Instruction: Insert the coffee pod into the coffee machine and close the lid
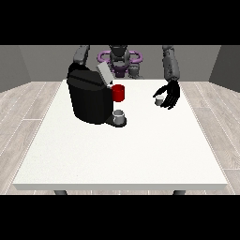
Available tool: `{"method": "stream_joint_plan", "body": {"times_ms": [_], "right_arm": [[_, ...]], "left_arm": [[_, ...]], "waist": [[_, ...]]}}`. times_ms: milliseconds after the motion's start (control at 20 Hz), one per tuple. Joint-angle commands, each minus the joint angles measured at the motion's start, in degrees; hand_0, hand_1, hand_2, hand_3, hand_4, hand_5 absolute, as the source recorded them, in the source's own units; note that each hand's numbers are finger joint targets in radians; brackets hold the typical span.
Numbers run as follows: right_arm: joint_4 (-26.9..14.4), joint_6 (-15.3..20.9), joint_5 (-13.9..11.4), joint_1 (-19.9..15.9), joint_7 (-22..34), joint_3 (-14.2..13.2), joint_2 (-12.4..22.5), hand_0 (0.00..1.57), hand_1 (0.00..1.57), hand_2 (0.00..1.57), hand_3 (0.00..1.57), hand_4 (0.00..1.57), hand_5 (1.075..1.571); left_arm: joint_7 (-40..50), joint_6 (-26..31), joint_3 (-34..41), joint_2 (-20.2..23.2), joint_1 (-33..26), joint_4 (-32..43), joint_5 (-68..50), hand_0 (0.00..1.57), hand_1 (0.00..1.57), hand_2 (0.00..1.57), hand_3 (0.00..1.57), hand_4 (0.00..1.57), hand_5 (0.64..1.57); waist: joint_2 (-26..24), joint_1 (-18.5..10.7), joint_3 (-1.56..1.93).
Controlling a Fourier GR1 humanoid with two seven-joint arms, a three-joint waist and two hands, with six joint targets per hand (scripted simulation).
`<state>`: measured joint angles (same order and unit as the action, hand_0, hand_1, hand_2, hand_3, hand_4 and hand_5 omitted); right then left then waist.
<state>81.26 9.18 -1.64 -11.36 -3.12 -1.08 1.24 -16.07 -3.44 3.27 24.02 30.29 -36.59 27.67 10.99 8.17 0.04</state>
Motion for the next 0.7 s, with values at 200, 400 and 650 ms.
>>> {"method": "stream_joint_plan", "body": {"times_ms": [200,400,650], "right_arm": [[-0.96,0.76,0.66,-2.11,-0.93,-1.40,-0.24,0.00,0.00,0.00,0.00,0.50,1.571],[-0.62,0.39,1.13,-1.61,1.11,-0.81,-0.58,0.00,0.00,0.00,0.00,0.51,1.571],[-1.92,-2.96,3.98,-0.20,-0.63,-4.13,2.72,0.00,0.00,0.00,0.00,0.43,1.571]], "left_arm": [[-3.21,-6.51,0.28,-0.60,2.56,3.65,3.77,0.92,0.92,1.04,0.83,0.36,1.571],[-1.05,-8.04,-2.53,-0.94,1.91,5.15,8.03,0.90,0.90,1.01,0.78,0.31,1.571],[-5.84,-5.64,-0.85,1.11,2.25,5.85,7.26,1.23,1.23,1.36,1.31,0.47,1.571]], "waist": [[2.19,-0.52,-0.05],[0.50,0.12,-0.06],[-0.50,-0.48,-0.05]]}}
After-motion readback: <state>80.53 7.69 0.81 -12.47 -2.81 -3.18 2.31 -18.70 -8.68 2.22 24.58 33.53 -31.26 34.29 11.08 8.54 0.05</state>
